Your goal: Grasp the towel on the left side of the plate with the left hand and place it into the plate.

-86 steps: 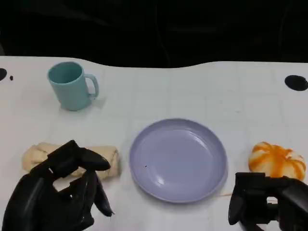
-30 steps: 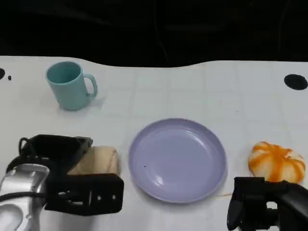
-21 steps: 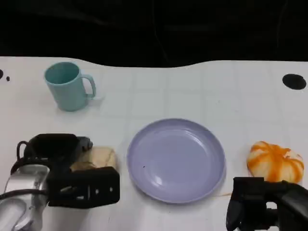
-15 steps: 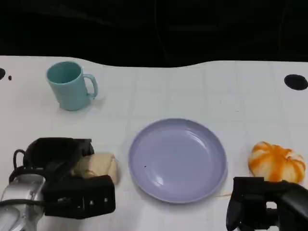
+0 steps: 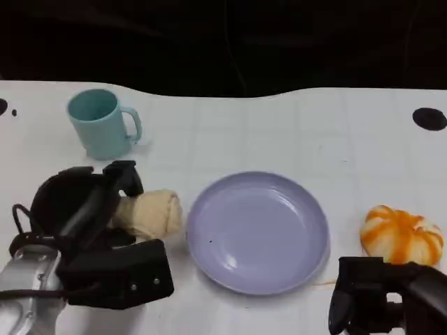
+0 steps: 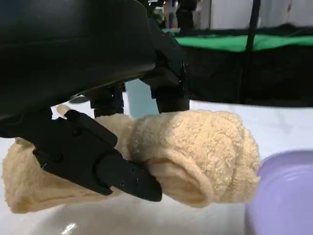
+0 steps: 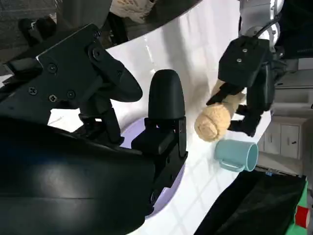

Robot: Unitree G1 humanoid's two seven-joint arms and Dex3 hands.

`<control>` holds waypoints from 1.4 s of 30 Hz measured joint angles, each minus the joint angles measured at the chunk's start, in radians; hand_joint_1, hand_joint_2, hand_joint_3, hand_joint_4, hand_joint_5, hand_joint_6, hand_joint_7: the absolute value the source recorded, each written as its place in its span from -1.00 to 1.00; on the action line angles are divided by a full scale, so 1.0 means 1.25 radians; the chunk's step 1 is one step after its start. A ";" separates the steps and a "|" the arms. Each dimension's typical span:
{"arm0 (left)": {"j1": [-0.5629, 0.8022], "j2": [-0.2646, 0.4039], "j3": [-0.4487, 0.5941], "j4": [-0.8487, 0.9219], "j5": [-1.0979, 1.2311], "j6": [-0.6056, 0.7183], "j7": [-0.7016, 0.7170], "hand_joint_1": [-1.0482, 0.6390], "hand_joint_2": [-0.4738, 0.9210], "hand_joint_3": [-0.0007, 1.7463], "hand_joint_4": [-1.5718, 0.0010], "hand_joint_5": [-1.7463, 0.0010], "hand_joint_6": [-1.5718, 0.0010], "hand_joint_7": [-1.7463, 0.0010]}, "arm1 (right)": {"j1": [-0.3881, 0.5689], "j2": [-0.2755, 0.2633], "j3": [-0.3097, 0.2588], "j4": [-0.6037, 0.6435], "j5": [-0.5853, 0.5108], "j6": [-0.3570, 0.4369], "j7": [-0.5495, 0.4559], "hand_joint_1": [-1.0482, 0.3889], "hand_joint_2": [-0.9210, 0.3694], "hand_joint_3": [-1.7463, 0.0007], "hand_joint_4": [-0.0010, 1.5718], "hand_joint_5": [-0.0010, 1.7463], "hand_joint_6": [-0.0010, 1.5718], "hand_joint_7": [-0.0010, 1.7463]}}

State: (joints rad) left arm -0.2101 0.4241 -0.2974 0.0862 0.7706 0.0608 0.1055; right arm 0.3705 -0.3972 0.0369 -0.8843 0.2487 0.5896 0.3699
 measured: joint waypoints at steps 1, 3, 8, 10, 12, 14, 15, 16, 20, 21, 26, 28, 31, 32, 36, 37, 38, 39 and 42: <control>0.001 -0.007 0.001 -0.020 0.000 -0.001 0.000 -0.07 0.43 0.03 -0.17 -1.00 0.20 -1.00 | 0.000 0.000 0.000 0.000 0.000 0.000 0.000 0.32 -0.31 -0.42 -0.05 0.97 -0.15 0.67; 0.004 -0.018 0.000 -0.054 0.000 -0.003 -0.001 -0.05 0.38 0.07 -0.16 -1.00 0.19 -1.00 | 0.000 0.000 0.000 0.000 0.000 0.000 0.001 0.32 -0.31 -0.42 -0.06 0.97 -0.15 0.67; 0.005 -0.057 -0.007 -0.120 0.000 -0.005 -0.019 -0.05 0.36 0.22 -0.17 -1.00 0.16 -1.00 | 0.000 0.000 0.000 0.000 0.000 -0.001 0.004 0.31 -0.31 -0.42 -0.06 0.98 -0.15 0.67; 0.003 -0.069 -0.018 -0.141 0.003 -0.003 -0.040 -0.05 0.33 0.30 -0.19 -1.00 0.14 -1.00 | 0.001 0.000 0.000 0.001 0.000 -0.002 0.005 0.30 -0.31 -0.41 -0.06 0.97 -0.15 0.67; -0.004 -0.082 -0.032 -0.157 0.005 -0.003 -0.059 -0.06 0.32 0.34 -0.20 -1.00 0.13 -1.00 | 0.001 0.000 0.000 0.000 -0.001 -0.002 0.005 0.31 -0.32 -0.40 -0.06 0.97 -0.15 0.67; -0.016 -0.095 -0.044 -0.166 0.008 -0.002 -0.077 -0.05 0.26 0.34 -0.22 -1.00 0.11 -1.00 | 0.002 0.000 0.000 0.000 -0.001 -0.002 0.005 0.32 -0.32 -0.40 -0.06 0.96 -0.15 0.67; -0.023 -0.105 -0.050 -0.166 0.010 -0.001 -0.084 -0.04 0.24 0.34 -0.23 -1.00 0.11 -1.00 | 0.002 0.000 0.000 0.000 -0.001 -0.002 0.005 0.31 -0.32 -0.40 -0.06 0.96 -0.15 0.67; -0.031 -0.115 -0.060 -0.166 0.014 0.002 -0.090 -0.04 0.26 0.34 -0.23 -1.00 0.12 -1.00 | 0.002 0.000 0.000 0.000 0.000 -0.002 0.005 0.31 -0.32 -0.40 -0.06 0.96 -0.15 0.67; -0.058 -0.152 -0.097 -0.165 0.033 0.015 -0.120 -0.04 0.36 0.32 -0.21 -1.00 0.07 -0.86 | 0.003 0.000 0.000 0.000 0.000 -0.002 0.006 0.31 -0.32 -0.41 -0.06 0.96 -0.15 0.66; -0.063 -0.159 -0.104 -0.163 0.034 0.021 -0.130 -0.04 0.36 0.34 -0.21 -1.00 0.07 -0.88 | 0.003 0.000 0.000 0.000 0.000 -0.003 0.006 0.31 -0.32 -0.41 -0.06 0.96 -0.15 0.66; -0.080 -0.197 -0.134 -0.136 0.042 0.058 -0.161 -0.01 0.34 0.28 -0.19 -1.00 0.03 -0.78 | 0.003 0.000 0.000 0.000 -0.002 -0.011 0.006 0.31 -0.32 -0.41 -0.05 0.96 -0.15 0.66; -0.081 -0.208 -0.142 -0.120 0.043 0.060 -0.164 -0.01 0.42 0.10 -0.05 -0.97 -0.03 -0.48 | 0.003 0.000 0.000 0.000 -0.002 -0.011 0.006 0.32 -0.31 -0.41 -0.05 0.96 -0.14 0.66; -0.085 -0.216 -0.156 -0.104 0.051 0.073 -0.171 -0.05 0.67 -0.29 0.13 -0.52 -0.12 0.17 | 0.003 0.000 0.000 0.000 -0.002 -0.011 0.006 0.31 -0.31 -0.41 -0.05 0.96 -0.15 0.66; -0.088 -0.217 -0.160 -0.101 0.053 0.079 -0.179 -0.10 0.83 -0.57 0.26 -0.12 0.03 0.54 | 0.003 0.000 0.000 0.000 -0.002 -0.011 0.006 0.30 -0.31 -0.41 -0.05 0.97 -0.14 0.66; -0.096 -0.210 -0.175 -0.106 0.070 0.103 -0.239 -0.37 0.99 -0.86 0.68 0.40 0.45 0.97 | 0.003 0.000 0.001 0.000 -0.002 -0.012 0.006 0.29 -0.31 -0.41 -0.05 0.97 -0.14 0.67; -0.096 -0.209 -0.178 -0.110 0.072 0.108 -0.252 -0.43 1.00 -0.88 0.76 0.45 0.54 0.99 | 0.003 0.000 0.001 0.000 -0.002 -0.012 0.006 0.29 -0.31 -0.41 -0.05 0.96 -0.14 0.66; -0.096 -0.209 -0.179 -0.114 0.073 0.112 -0.262 -0.49 1.00 -0.87 0.85 0.48 0.63 0.99 | 0.003 0.000 0.001 0.000 -0.002 -0.012 0.006 0.29 -0.31 -0.41 -0.05 0.96 -0.14 0.66; -0.096 -0.208 -0.181 -0.120 0.079 0.117 -0.270 -0.53 1.00 -0.87 0.89 0.50 0.68 1.00 | 0.003 0.000 0.001 0.000 -0.002 -0.012 0.006 0.29 -0.31 -0.41 -0.05 0.96 -0.14 0.66; -0.097 -0.203 -0.188 -0.134 0.092 0.126 -0.297 -0.66 1.00 -0.85 0.99 0.57 0.79 1.00 | 0.003 -0.001 0.001 0.000 -0.002 -0.012 0.006 0.30 -0.31 -0.42 -0.04 0.96 -0.14 0.67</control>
State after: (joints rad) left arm -0.3315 0.1705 -0.5330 -0.0819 0.8851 0.2185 -0.2657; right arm 0.3743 -0.3980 0.0378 -0.8840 0.2461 0.5740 0.3773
